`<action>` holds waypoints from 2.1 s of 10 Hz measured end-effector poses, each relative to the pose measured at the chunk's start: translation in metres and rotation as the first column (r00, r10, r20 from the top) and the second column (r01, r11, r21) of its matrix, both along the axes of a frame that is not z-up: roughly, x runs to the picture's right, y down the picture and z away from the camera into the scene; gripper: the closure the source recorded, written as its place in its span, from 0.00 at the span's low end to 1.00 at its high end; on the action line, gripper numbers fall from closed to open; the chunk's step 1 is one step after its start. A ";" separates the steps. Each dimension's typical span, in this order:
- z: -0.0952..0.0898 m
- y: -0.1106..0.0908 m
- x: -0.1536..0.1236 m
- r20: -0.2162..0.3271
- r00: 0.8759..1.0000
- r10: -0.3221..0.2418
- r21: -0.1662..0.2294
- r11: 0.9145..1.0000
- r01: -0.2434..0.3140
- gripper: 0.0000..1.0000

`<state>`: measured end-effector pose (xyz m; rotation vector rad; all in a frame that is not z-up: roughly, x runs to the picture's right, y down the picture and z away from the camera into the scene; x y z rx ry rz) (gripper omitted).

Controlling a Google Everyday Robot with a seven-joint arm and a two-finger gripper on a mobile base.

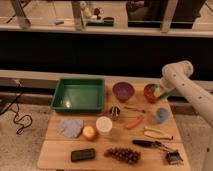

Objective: Wipe red bowl with sponge

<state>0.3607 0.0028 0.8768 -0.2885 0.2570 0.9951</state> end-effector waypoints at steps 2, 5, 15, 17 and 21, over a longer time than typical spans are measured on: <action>0.007 -0.015 0.005 -0.030 0.999 0.043 0.013 0.999 -0.043 1.00; 0.019 -0.028 0.007 -0.066 0.996 0.067 0.026 0.998 -0.065 1.00; -0.010 0.017 -0.019 0.013 0.999 -0.049 -0.008 0.999 0.050 1.00; -0.015 0.012 -0.007 0.000 0.999 -0.037 0.001 0.999 0.037 1.00; 0.000 -0.020 0.003 -0.030 0.999 0.017 0.025 1.000 -0.016 1.00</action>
